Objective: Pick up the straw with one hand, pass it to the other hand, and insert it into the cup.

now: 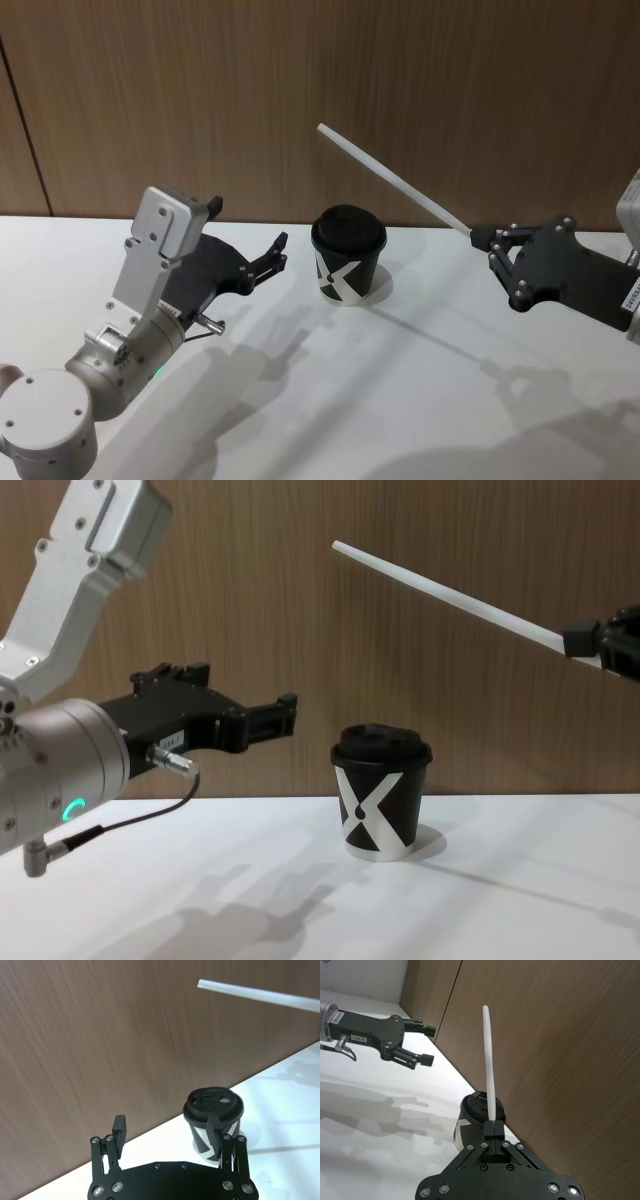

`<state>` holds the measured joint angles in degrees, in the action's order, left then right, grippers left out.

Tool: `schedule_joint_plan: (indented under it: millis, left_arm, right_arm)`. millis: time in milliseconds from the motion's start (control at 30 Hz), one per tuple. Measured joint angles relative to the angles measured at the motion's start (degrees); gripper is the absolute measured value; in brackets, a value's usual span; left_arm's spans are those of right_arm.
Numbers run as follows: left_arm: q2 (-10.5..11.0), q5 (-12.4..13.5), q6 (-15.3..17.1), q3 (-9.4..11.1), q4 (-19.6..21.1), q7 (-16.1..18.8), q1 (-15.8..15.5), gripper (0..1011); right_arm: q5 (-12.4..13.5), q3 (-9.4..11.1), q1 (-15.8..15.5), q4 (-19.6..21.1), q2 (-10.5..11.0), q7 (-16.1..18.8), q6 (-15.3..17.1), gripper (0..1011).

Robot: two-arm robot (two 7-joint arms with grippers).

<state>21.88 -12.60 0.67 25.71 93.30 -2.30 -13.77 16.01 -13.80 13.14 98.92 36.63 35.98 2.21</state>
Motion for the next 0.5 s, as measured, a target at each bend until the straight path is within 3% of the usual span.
schedule_joint_plan:
  millis: [267,500]
  left_arm:
    - [-0.3,-4.1,-0.5,-1.0,0.2,-4.2,-0.3,1003]
    - [-0.9,-9.9,-0.7,-2.3,0.5,-9.6,-0.6,1003]
  right_arm:
    - [0.0,-0.1,0.0,0.0,0.0,0.0,0.1,0]
    - [0.1,-0.1,0.1,0.1,0.0,0.0,0.1,0]
